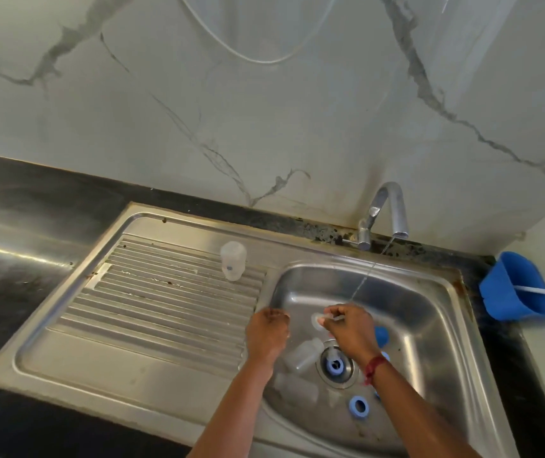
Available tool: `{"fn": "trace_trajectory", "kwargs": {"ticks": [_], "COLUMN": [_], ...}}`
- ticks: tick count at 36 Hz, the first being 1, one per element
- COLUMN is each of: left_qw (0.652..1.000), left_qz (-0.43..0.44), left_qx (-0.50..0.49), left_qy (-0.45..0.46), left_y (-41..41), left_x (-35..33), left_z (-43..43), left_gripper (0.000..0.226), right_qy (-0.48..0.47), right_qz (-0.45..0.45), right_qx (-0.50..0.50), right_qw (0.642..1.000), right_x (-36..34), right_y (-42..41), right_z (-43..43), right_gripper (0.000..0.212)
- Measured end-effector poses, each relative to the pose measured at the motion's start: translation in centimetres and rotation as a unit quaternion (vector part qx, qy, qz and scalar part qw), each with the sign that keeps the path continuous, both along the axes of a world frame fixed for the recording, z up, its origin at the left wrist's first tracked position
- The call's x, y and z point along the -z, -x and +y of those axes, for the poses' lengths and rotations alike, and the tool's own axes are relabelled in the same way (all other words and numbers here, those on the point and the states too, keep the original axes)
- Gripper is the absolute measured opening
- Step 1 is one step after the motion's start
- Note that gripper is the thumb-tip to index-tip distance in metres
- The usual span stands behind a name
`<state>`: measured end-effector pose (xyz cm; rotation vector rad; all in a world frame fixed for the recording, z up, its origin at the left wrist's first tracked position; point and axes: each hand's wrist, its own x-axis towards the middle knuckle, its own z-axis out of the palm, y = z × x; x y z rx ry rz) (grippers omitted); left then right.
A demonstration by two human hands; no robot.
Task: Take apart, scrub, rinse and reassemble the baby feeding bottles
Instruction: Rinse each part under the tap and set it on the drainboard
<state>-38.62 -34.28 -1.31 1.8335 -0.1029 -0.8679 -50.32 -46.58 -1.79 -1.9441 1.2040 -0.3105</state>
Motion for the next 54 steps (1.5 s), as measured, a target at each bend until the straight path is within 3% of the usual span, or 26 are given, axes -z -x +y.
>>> {"fn": "trace_trajectory", "kwargs": {"ticks": [6,8,15,21,27,35,40,43,54], "left_qw": [0.985,0.969,0.913,0.88,0.879,0.901,0.947,0.963,0.986], "left_qz": [0.03,0.061,0.045,0.047,0.048,0.005,0.027,0.05,0.058], "left_qx": [-0.161,-0.218,-0.385,-0.452,-0.46,-0.407,-0.254,-0.16,0.095], "left_qy": [0.051,0.096,0.125,0.137,0.117,0.15,0.194,0.211,0.123], "left_y": [-3.9,-5.5,-11.2,-13.0,-13.2,-11.8,-10.0,-8.5,-2.7], "left_x": [0.1,-0.3,0.4,0.7,1.5,0.4,-0.6,-0.7,1.4], "left_z": [1.8,2.5,5.7,7.0,7.1,5.3,3.0,1.4,-3.2], "left_gripper": [0.015,0.016,0.018,0.019,0.017,0.02,0.017,0.011,0.009], "right_qy": [0.048,0.053,0.024,0.031,0.045,-0.01,0.003,0.034,0.019], "right_qz": [-0.018,-0.034,-0.064,-0.054,-0.027,-0.055,-0.074,-0.061,0.035], "right_qx": [-0.094,-0.102,-0.082,-0.11,-0.121,-0.1,-0.067,-0.05,0.053], "right_qw": [0.994,0.993,0.994,0.992,0.991,0.993,0.995,0.996,0.998], "right_x": [0.0,0.1,0.6,1.2,1.6,1.5,1.7,1.7,5.2], "right_y": [-6.2,-8.2,-13.3,-16.1,-17.3,-16.3,-13.4,-11.0,-1.7], "right_z": [2.7,3.5,5.0,5.6,5.8,5.4,4.4,3.6,-1.1], "right_gripper": [0.024,0.022,0.016,0.012,0.012,0.023,0.031,0.023,0.019]}}
